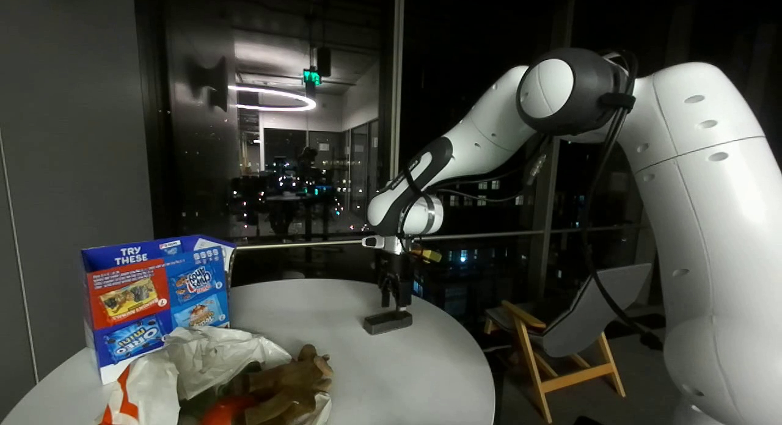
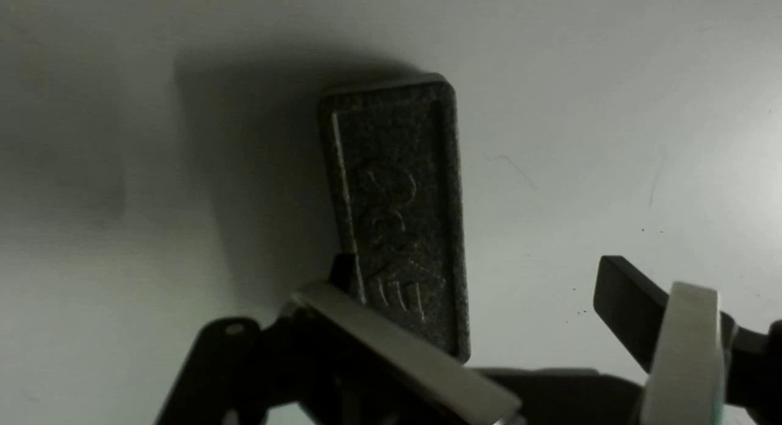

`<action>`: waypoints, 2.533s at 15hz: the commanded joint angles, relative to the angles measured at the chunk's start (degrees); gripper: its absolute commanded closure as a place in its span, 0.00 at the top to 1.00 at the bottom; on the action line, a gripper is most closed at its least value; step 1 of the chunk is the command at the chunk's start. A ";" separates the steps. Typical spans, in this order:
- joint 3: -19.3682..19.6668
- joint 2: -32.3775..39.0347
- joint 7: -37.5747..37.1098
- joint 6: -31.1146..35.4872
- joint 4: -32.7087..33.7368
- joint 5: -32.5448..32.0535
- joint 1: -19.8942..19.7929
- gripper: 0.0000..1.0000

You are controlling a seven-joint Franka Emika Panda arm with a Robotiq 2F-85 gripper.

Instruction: Put the horse and the grey thing into the carrier bag and move it to the right

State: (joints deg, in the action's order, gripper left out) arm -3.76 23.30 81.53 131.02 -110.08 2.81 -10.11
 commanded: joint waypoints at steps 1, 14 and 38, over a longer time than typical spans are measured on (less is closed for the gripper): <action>-1.06 1.77 5.83 2.87 0.73 2.81 -1.08 1.00; 0.19 5.25 5.43 20.65 -1.44 -2.27 0.18 0.66; -16.13 -12.68 17.75 29.06 -21.29 10.66 6.04 0.32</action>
State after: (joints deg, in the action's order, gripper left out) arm -18.25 12.26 92.04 155.84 -128.12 9.43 -5.38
